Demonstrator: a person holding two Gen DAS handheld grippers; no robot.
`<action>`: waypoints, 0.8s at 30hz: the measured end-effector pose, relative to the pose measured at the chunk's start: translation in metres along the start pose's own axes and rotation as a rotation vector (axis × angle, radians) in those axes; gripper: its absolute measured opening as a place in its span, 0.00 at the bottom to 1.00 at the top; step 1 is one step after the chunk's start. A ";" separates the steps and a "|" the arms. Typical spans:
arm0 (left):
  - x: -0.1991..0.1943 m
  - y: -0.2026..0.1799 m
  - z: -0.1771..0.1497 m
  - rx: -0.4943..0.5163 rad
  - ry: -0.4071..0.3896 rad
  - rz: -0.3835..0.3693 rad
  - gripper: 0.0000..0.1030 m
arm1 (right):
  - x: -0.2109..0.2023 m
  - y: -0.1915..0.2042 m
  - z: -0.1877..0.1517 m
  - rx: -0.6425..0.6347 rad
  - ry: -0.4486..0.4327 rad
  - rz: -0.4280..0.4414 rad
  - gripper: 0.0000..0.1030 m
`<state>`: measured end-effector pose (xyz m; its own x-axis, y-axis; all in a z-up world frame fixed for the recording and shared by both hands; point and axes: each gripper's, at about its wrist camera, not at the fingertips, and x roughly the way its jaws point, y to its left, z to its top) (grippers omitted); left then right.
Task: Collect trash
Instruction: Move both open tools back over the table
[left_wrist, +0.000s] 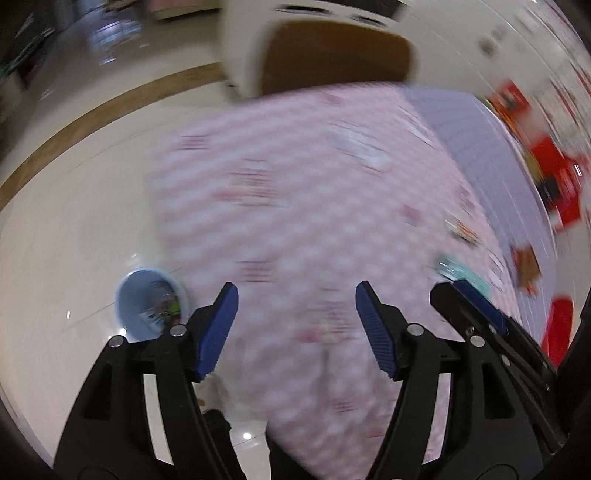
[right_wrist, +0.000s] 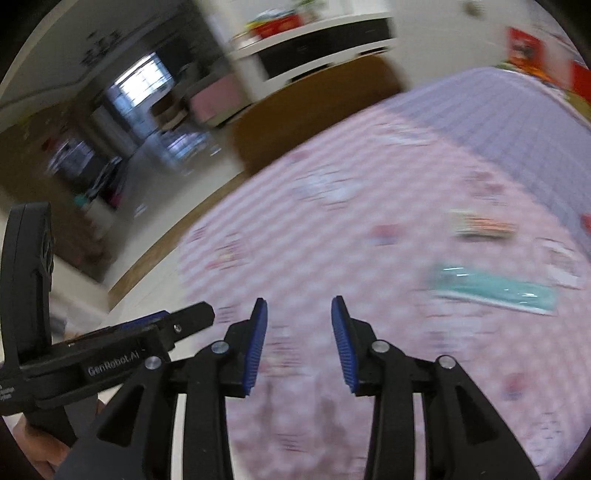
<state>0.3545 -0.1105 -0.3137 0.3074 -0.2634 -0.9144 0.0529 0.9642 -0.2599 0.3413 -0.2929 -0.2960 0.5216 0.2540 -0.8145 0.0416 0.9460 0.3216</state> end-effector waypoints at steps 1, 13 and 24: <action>0.008 -0.021 0.000 0.032 0.013 -0.016 0.64 | -0.008 -0.021 0.002 0.020 -0.012 -0.028 0.36; 0.086 -0.177 0.011 0.130 0.096 -0.069 0.65 | -0.056 -0.219 -0.007 0.238 -0.097 -0.236 0.36; 0.138 -0.212 0.044 0.094 0.074 0.014 0.69 | -0.040 -0.293 0.038 0.262 -0.192 -0.319 0.42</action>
<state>0.4276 -0.3495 -0.3712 0.2378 -0.2483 -0.9391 0.1391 0.9655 -0.2201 0.3403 -0.5882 -0.3396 0.5953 -0.1076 -0.7963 0.4273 0.8816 0.2004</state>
